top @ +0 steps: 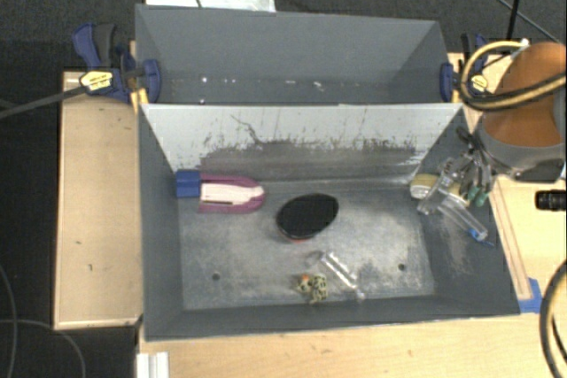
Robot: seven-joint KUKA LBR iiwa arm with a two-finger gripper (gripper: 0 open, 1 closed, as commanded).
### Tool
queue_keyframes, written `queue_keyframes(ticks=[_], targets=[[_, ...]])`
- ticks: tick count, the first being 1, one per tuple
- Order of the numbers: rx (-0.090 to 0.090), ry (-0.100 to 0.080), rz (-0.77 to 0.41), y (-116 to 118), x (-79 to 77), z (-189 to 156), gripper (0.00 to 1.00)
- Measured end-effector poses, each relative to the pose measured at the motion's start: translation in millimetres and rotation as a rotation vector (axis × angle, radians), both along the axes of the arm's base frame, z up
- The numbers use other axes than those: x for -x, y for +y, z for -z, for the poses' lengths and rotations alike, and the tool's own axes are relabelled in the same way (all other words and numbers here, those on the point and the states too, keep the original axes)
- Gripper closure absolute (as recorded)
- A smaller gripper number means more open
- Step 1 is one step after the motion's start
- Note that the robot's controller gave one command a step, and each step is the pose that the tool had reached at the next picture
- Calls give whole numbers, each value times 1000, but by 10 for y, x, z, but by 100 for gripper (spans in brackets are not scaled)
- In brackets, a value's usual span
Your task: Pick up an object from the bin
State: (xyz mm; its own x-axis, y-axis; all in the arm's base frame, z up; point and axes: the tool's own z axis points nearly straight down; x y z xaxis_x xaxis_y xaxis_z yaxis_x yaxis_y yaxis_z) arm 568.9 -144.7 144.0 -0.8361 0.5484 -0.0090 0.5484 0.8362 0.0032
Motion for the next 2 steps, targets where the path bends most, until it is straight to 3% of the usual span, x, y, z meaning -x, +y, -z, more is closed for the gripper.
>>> queue_keyframes(ticks=[2], targets=[[0,3,-10,-5,-21,-124,100]])
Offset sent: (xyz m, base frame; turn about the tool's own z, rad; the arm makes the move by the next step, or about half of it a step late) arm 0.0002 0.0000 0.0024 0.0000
